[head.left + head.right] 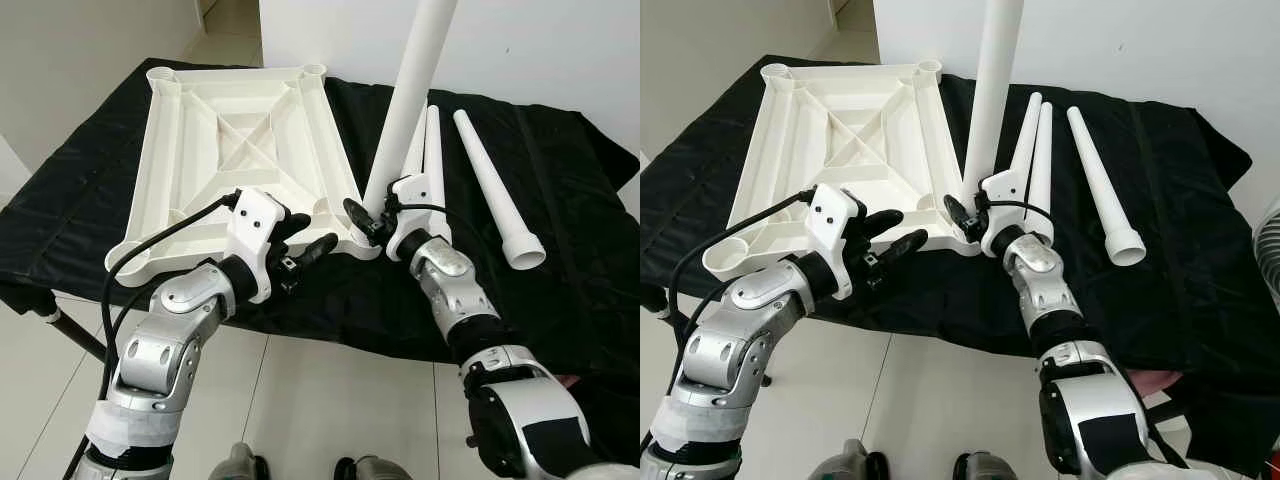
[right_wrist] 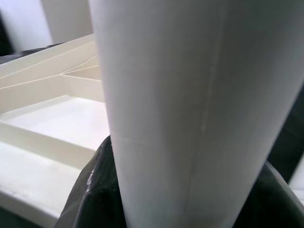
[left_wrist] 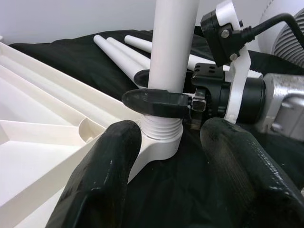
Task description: Building children table
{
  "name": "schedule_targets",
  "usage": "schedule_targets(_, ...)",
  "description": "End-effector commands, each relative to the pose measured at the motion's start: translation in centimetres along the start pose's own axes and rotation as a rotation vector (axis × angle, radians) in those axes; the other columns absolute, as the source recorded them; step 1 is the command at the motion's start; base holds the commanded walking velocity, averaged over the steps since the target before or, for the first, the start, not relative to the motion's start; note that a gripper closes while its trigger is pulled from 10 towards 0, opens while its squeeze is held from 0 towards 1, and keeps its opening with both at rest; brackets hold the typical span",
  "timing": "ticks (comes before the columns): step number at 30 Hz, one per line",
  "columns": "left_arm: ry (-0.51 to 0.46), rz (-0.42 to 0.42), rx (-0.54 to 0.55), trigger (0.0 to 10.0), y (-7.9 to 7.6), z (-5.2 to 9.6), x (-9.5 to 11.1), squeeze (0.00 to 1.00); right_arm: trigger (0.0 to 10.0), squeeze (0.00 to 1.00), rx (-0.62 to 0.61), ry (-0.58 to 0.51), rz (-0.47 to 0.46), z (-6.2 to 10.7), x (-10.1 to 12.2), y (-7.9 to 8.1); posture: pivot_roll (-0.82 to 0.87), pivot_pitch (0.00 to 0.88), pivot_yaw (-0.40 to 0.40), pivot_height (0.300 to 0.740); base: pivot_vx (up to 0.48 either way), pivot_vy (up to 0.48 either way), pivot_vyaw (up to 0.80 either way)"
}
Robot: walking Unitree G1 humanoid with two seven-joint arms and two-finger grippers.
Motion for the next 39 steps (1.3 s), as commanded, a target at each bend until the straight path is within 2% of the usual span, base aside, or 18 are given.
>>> schedule_targets(1, 0.005, 0.009, 0.013, 10.0, 0.0, -0.2, -0.1, 0.0, 10.0, 0.0, -0.088, 0.008, -0.015, 0.2, -0.6, 0.0, -0.05, 0.064, -0.005, 0.74, 0.0, 0.0, 0.0)
schedule_targets(2, 0.004, 0.009, 0.013, 10.0, 0.0, -0.2, -0.1, 0.0, 10.0, 0.0, -0.14, 0.001, -0.021, 0.1, -0.7, 0.1, -0.05, 0.064, -0.005, 0.74, 0.0, 0.0, 0.0)
schedule_targets(5, 0.004, 0.01, 0.012, 10.0, 0.0, -0.2, -0.1, 0.0, 10.0, 0.0, -0.172, -0.006, -0.032, 0.1, -0.7, 0.2, -0.05, 0.064, -0.005, 0.74, 0.0, 0.0, 0.0)
schedule_targets(10, 0.004, 0.012, 0.013, 10.0, -0.1, -0.2, -0.1, 0.0, 10.0, 0.0, -0.297, -0.015, -0.069, 0.2, -1.0, 0.3, -0.05, 0.064, -0.005, 0.74, 0.0, 0.0, 0.0)
schedule_targets(21, 0.007, 0.013, 0.014, 10.0, -0.2, -0.1, -0.2, 0.0, 10.0, 0.0, -0.455, -0.041, -0.134, 0.7, -1.2, 0.9, -0.04, 0.064, -0.016, 0.74, 0.0, 0.0, 0.0)
schedule_targets(27, 0.008, 0.015, 0.012, 10.0, -0.3, -0.1, -0.2, 0.0, 10.0, 0.0, -0.462, -0.076, -0.128, 0.8, -0.8, 1.7, -0.04, 0.064, -0.016, 0.74, 0.0, 0.0, 0.0)
schedule_targets(31, 0.007, 0.016, 0.011, 10.0, -0.3, -0.1, -0.2, 0.0, 10.0, 0.0, -0.421, -0.091, -0.134, 0.7, -0.5, 2.2, -0.04, 0.063, -0.019, 0.74, 0.0, 0.0, 0.0)
schedule_targets(32, 0.007, 0.016, 0.011, 10.0, -0.3, -0.1, -0.2, 0.0, 10.0, 0.43, -0.417, -0.098, -0.134, 0.7, -0.3, 2.3, -0.05, 0.063, -0.018, 0.74, 0.0, 0.0, 0.0)
schedule_targets(33, 0.008, 0.015, 0.011, 10.0, -0.2, -0.1, -0.2, 0.0, 10.0, 0.43, -0.417, -0.102, -0.132, 0.7, -0.1, 2.3, -0.05, 0.063, -0.018, 0.74, 0.0, 0.0, 0.0)
schedule_targets(34, 0.007, 0.015, 0.01, 10.0, -0.3, -0.2, -0.2, 0.0, 10.0, 1.0, -0.401, -0.115, -0.132, 0.7, 0.1, 2.3, -0.05, 0.063, -0.018, 0.74, 0.0, 0.0, 0.0)
schedule_targets(39, 0.003, 0.016, 0.01, 10.0, -0.3, -0.3, -0.1, 0.0, 10.0, 1.0, -0.369, -0.125, -0.127, 0.7, 0.6, 2.0, -0.05, 0.063, -0.018, 0.74, 0.0, 0.0, 0.0)
Point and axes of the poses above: a point about 5 cm out from each wrist's last joint towards the gripper, its own z axis pointing back from the gripper into the wrist, its own x axis along the axis of the wrist's last joint, y = z × x, the point moved 1 cm from there along -z, pointing out of the wrist towards the gripper, and after that the axes turned 12 degrees about -z, right-handed, at the moved point
